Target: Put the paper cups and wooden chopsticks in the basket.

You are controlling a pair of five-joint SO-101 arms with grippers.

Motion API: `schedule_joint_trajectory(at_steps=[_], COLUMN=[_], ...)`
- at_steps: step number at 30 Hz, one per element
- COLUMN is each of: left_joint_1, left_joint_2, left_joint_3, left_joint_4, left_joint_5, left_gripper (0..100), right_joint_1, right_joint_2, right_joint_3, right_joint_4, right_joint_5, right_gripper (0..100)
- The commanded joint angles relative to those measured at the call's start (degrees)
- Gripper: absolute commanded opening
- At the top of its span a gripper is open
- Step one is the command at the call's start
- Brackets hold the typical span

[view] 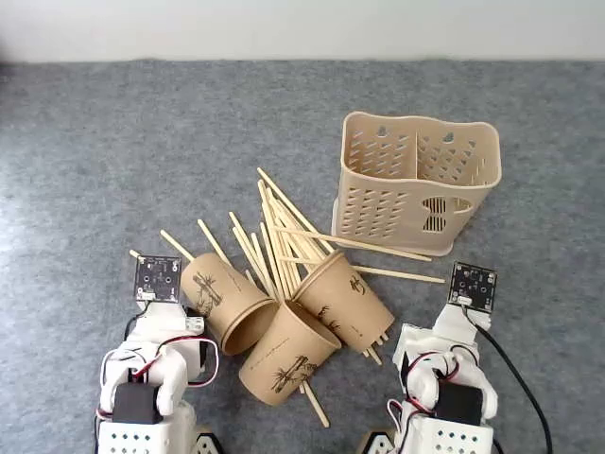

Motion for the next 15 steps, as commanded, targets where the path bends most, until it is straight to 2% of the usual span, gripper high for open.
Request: schedule_joint_trajectory(at_steps=[1,9,15], left_joint_1=[-0.5,-0.6,-0.7], left_joint_2=[-0.6,-0.7,-0.7], left_joint_3=[-0.7,-1.3,-11.6], left_joint_4=[0.2,1.2,6.3], left_joint_5=[0.4,0.3,-1.3], left_gripper=[1,1,1], right_joint_1=[0.3,0.2,0.2], right_joint_2=[-0.5,-0.5,-0.5], right_joint_3=[1.0,1.0,1.0], right_joint_4=[0.1,0.1,0.1], right_joint_5=[-0.4,-0.4,-0.4], right_gripper=[0.9,0.9,0.9])
